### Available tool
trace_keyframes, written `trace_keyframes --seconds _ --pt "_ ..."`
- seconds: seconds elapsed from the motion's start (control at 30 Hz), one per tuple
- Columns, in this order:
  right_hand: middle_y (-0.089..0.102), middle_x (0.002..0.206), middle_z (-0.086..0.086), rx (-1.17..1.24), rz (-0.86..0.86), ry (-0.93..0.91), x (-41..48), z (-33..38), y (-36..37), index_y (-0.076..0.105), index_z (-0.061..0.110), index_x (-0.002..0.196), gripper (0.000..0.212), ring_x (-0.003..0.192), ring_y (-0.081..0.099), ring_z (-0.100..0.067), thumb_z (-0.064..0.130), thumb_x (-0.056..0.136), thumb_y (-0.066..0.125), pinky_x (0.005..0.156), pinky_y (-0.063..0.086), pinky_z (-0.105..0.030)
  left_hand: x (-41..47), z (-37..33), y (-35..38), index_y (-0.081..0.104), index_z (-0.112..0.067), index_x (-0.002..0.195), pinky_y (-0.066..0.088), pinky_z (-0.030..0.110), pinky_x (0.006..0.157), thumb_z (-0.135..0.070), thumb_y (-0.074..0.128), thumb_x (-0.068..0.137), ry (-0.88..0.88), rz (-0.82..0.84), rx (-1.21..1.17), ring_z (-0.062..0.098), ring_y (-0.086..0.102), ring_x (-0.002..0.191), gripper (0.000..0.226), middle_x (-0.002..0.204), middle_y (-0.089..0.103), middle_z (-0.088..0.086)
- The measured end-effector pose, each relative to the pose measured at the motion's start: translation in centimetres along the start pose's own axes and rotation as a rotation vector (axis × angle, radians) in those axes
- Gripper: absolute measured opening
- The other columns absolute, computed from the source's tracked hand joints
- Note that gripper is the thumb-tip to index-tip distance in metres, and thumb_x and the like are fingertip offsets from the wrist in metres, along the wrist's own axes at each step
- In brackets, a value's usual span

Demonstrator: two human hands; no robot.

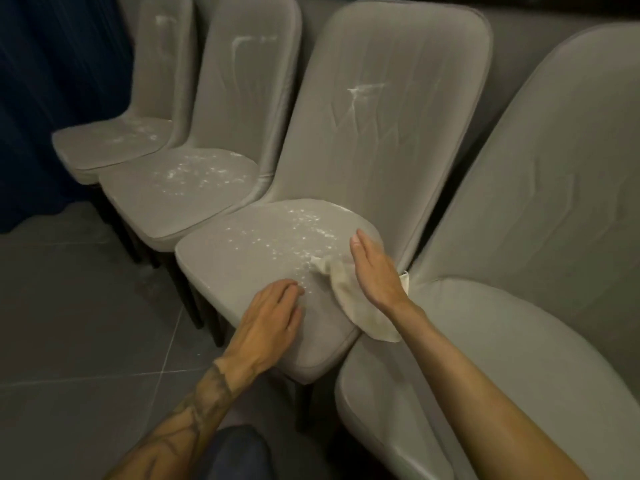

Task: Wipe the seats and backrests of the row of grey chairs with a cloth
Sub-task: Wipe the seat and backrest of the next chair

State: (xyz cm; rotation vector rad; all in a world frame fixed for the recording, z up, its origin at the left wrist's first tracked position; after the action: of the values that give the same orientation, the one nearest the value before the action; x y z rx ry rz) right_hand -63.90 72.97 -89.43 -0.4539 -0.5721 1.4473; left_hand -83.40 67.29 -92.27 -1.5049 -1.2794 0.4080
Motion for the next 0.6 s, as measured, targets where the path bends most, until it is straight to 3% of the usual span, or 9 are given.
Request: trace_keyframes --seconds 0.07,0.17,0.27,0.33,0.4,0.5,0.6 --pt "0.042 0.162 -0.002 -0.151 0.011 -0.082 -0.2 -0.6 0.6 0.041 0.013 0.156 0.052 0.151 0.036 -0.017 0.039 0.112 0.031 0.122 0.02 -0.023 0.2 1.6 -0.3 0.066 -0.007 0.126 0.047 0.041 0.108 -0.015 0.063 0.104 -0.022 -0.005 0.009 0.029 0.062 0.12 0.024 0.13 0.064 0.009" --pt "0.042 0.161 -0.007 -0.481 0.196 -0.261 -0.6 -1.9 3.2 0.042 0.011 0.155 0.05 0.15 0.038 -0.023 0.034 0.113 0.032 0.125 0.022 -0.031 1.0 4.1 -0.4 0.066 -0.007 0.125 0.048 0.041 0.107 -0.017 0.061 0.105 -0.046 -0.013 0.046 0.028 0.062 0.117 0.022 0.127 0.064 0.009" --pt "0.019 0.172 0.004 -0.678 0.34 -0.298 -0.6 -4.1 5.8 0.022 0.023 0.164 0.059 0.159 0.016 -0.016 0.047 0.111 0.021 0.13 0.01 -0.035 2.1 7.0 -0.4 0.067 -0.006 0.12 0.049 0.043 0.102 -0.019 0.057 0.107 -0.065 -0.031 0.078 0.031 0.063 0.112 0.021 0.122 0.065 0.011" --pt "0.004 0.173 0.011 -0.696 0.387 -0.269 0.2 -5.4 6.5 0.007 0.029 0.166 0.061 0.16 0.002 -0.009 0.052 0.109 0.014 0.13 -0.001 -0.031 3.1 9.0 -0.2 0.067 -0.006 0.118 0.049 0.044 0.101 -0.027 0.048 0.108 -0.085 -0.025 0.094 0.031 0.063 0.11 0.03 0.12 0.064 0.011" --pt "-0.001 0.173 0.011 -0.683 0.358 -0.217 1.7 -6.1 6.0 0.003 0.029 0.165 0.061 0.16 -0.003 -0.008 0.051 0.109 0.011 0.13 -0.003 -0.031 4.1 10.9 0.0 0.067 -0.006 0.118 0.049 0.044 0.101 -0.033 0.039 0.108 -0.105 0.003 0.101 0.03 0.062 0.109 0.04 0.12 0.064 0.011" --pt "-0.001 0.174 0.004 -0.672 0.178 -0.092 4.1 -5.8 5.0 0.005 0.022 0.166 0.061 0.161 -0.002 -0.016 0.045 0.111 0.017 0.132 0.002 -0.038 5.5 13.0 0.5 0.065 -0.007 0.117 0.049 0.045 0.099 -0.033 0.038 0.108 -0.106 0.03 0.103 0.03 0.061 0.106 0.039 0.12 0.063 0.011" --pt "0.022 0.17 0.001 -0.649 0.05 -0.19 3.3 -3.8 5.3 0.026 0.019 0.162 0.055 0.158 0.02 -0.02 0.04 0.111 0.027 0.129 0.018 -0.039 6.4 14.0 0.9 0.064 -0.009 0.116 0.05 0.044 0.099 -0.033 0.041 0.107 -0.075 0.042 0.104 0.028 0.061 0.105 0.034 0.121 0.062 0.01"
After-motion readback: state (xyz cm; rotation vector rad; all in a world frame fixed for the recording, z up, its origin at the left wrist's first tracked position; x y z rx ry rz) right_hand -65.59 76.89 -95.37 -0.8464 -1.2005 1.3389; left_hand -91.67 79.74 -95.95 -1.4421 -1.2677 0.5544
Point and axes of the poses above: each hand's wrist, its own x-axis towards the middle knuckle, its own y-axis out of the palm, z = x × y, the point moved 8 cm from there along x, towards the middle knuckle
